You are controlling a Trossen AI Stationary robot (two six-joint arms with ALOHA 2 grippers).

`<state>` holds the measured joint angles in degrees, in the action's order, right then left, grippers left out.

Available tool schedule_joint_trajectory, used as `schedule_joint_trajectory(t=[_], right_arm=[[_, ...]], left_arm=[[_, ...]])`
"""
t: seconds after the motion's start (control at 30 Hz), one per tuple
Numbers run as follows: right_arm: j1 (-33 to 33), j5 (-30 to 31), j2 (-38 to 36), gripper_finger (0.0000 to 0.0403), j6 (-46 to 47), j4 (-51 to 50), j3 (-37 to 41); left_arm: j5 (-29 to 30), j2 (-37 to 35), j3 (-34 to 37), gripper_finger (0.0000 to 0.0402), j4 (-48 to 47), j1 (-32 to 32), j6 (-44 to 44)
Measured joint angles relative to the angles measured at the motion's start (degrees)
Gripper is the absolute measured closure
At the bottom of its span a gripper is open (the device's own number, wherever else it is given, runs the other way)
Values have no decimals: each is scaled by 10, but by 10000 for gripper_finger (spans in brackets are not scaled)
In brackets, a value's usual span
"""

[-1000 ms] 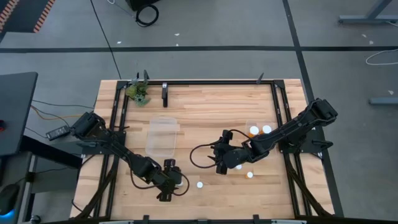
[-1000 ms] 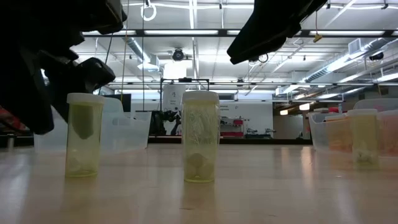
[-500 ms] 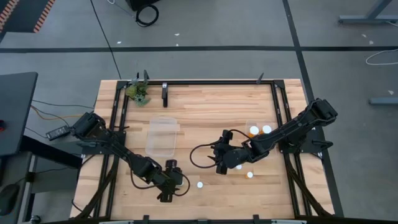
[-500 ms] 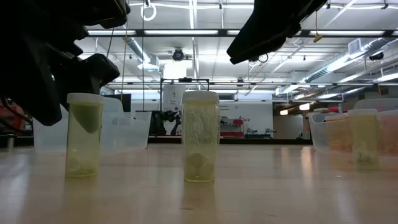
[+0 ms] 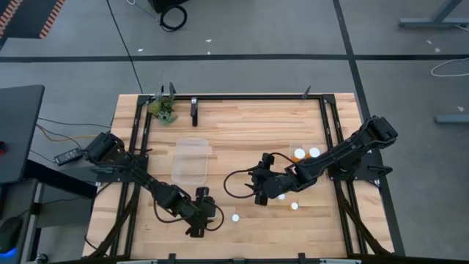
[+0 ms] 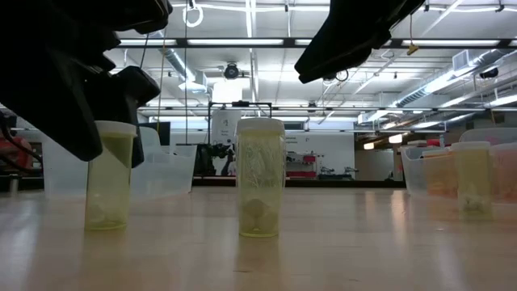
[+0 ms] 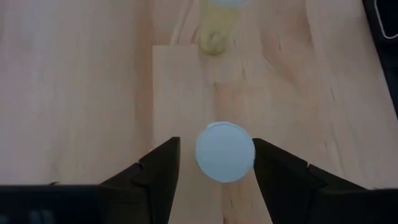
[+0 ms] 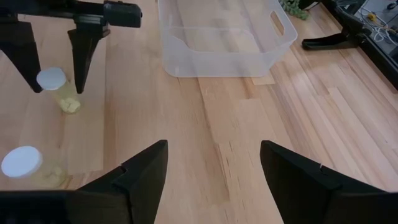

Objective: Pick and place medicine bottles into bin by pill shape (circle, oval)
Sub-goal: Put the bottom left yellow pill bottle into the left transparent bin

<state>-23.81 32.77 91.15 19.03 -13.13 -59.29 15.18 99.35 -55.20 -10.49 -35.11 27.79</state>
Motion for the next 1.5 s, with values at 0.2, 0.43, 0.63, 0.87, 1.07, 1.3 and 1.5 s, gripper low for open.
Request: schedule_joint_trajectory(t=[0.2, 0.43, 0.63, 0.87, 1.07, 1.3, 1.5], right_arm=[[0, 0, 0, 140, 0, 0, 0], [0, 0, 0, 140, 0, 0, 0], [0, 0, 0, 140, 0, 0, 0], [0, 0, 0, 140, 0, 0, 0], [0, 0, 0, 140, 0, 0, 0], [0, 0, 0, 140, 0, 0, 0], [0, 0, 0, 140, 3, 0, 0]], left_arm=[[2, 0, 0, 213, 0, 0, 0], [2, 0, 0, 237, 0, 0, 0], [2, 0, 0, 260, 0, 0, 0], [2, 0, 0, 275, 0, 0, 0], [2, 0, 0, 270, 0, 0, 0], [2, 0, 0, 279, -1, 0, 0], [-2, 0, 0, 277, -1, 0, 0]])
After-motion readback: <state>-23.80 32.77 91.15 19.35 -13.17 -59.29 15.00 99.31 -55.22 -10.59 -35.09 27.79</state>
